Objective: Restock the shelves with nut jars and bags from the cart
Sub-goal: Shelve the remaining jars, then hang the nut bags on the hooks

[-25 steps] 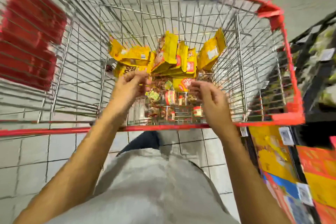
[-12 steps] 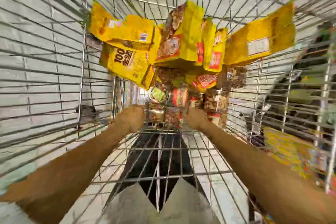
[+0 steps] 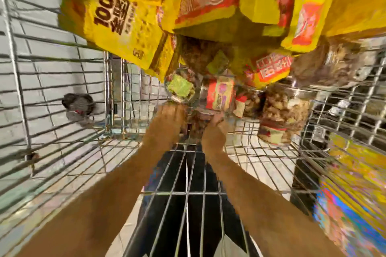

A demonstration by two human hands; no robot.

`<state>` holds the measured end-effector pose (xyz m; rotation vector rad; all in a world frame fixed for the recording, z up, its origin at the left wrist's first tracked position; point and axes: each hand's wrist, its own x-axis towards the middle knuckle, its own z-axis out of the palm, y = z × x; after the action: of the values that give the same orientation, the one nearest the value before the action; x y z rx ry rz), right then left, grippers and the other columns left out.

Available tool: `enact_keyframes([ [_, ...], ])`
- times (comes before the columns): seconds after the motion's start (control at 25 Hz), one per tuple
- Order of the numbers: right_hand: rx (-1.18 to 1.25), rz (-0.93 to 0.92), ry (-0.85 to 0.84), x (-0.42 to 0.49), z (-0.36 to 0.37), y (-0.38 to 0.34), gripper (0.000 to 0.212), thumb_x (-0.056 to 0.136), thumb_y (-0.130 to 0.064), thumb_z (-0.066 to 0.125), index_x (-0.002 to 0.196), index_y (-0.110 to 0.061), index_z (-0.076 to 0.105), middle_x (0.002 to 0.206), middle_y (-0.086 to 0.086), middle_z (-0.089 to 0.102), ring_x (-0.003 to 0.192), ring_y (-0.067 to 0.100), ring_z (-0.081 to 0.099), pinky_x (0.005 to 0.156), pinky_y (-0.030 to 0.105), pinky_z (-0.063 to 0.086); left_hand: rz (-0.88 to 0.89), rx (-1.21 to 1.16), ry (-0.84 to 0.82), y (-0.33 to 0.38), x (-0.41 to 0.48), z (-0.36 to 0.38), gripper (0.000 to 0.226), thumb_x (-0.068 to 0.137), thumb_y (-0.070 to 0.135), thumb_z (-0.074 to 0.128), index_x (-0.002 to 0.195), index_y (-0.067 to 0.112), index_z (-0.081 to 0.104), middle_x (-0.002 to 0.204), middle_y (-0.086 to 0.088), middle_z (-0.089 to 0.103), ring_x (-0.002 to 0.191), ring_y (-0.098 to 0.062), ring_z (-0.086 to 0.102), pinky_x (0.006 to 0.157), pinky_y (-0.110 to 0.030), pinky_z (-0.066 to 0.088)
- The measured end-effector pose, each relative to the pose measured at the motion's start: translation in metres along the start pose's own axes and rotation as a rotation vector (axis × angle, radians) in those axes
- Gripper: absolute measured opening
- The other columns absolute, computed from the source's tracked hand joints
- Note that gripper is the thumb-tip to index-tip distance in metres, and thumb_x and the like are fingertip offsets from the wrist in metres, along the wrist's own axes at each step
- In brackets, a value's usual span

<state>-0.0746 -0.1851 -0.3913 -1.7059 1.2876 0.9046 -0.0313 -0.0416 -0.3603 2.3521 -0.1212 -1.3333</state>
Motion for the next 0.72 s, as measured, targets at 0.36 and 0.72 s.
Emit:
enact_keyframes([
  [0.36,0.466,0.137,-0.212,-0.044,-0.036,-0.041,0.051,0.101,-0.045,0.02,0.102,-0.014,0.06,0.082,0.002,0.071,0.074,0.015,0.068,0.067,0.03,0.054,-0.155,-0.825,-0.173,-0.026,-0.038,-0.076,0.045,0.058,0.041,0.082,0.092,0.02,0.062,0.077,0.004,0.074,0.07,-0.007,0.07,0.059,-0.025,0.055],
  [0.72,0.713,-0.249,-0.485,-0.234,-0.173,-0.17,0.063,0.094,-0.061,0.017,0.11,-0.017,0.059,0.066,-0.001,0.07,0.052,0.014,0.065,0.049,0.028,0.055,0.091,-1.175,-0.133,0.082,-0.167,-0.24,0.036,0.065,0.031,0.063,0.097,0.014,0.063,0.078,0.002,0.075,0.071,-0.009,0.071,0.061,-0.026,0.058],
])
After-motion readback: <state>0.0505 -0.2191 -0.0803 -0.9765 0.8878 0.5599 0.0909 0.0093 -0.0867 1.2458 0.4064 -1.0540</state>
